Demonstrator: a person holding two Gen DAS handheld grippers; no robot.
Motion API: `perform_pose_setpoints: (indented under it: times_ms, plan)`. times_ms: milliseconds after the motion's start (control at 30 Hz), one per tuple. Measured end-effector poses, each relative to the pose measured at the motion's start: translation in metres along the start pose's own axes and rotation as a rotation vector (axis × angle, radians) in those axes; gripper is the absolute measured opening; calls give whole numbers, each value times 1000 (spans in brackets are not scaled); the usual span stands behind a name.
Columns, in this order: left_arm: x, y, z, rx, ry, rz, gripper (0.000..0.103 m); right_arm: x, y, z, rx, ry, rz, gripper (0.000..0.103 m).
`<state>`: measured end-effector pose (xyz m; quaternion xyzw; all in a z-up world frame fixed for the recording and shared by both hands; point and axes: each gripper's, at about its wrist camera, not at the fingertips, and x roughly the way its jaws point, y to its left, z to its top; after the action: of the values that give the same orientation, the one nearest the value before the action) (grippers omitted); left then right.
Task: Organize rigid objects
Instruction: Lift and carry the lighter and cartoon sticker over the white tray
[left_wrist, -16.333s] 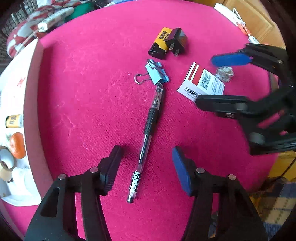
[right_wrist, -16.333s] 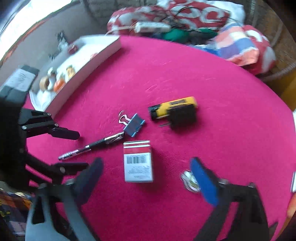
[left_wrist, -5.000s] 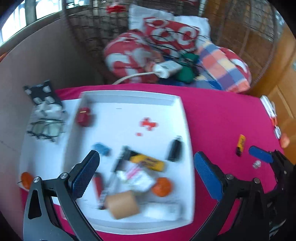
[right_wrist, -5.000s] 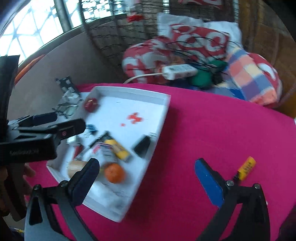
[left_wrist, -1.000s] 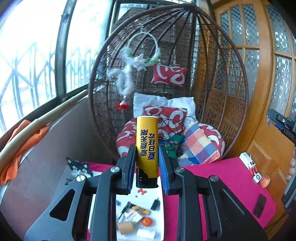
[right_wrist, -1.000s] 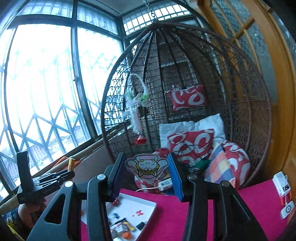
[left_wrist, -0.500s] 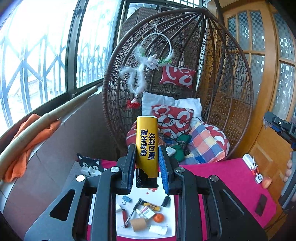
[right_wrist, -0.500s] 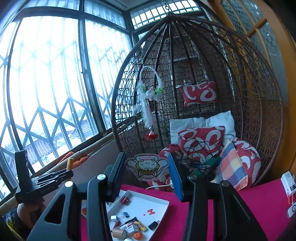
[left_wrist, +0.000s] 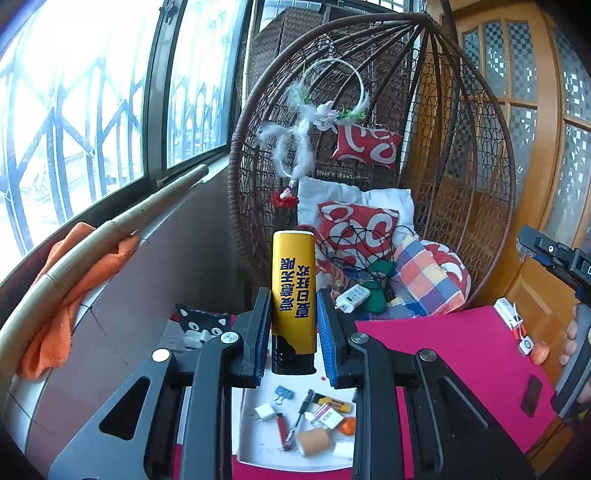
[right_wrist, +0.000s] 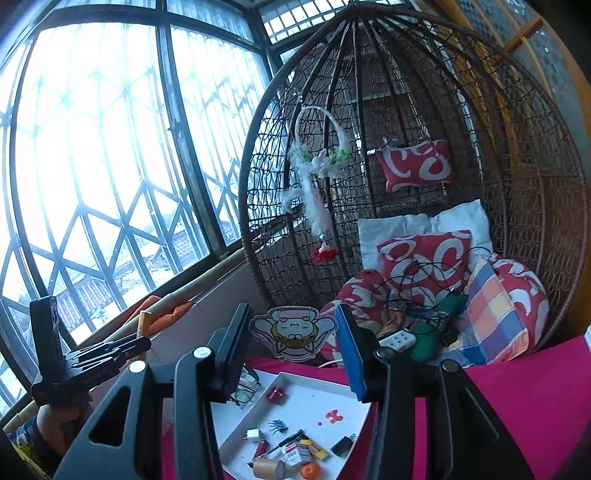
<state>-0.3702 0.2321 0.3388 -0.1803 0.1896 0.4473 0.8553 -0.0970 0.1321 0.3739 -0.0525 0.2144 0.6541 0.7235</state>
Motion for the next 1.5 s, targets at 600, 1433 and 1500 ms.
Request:
perform_pose_setpoints:
  times_ms: [600,1433,1500]
  plan:
    - [49,28,3,45,89,-98,23,57,33,-20,21,72,-27,45]
    - [188,-6,-49,87,417,-178,23,140,7,-77,78,298,-188,45]
    - [200,-6,-62,87,465,-168,23,146,5,-85,81,327,-194,45]
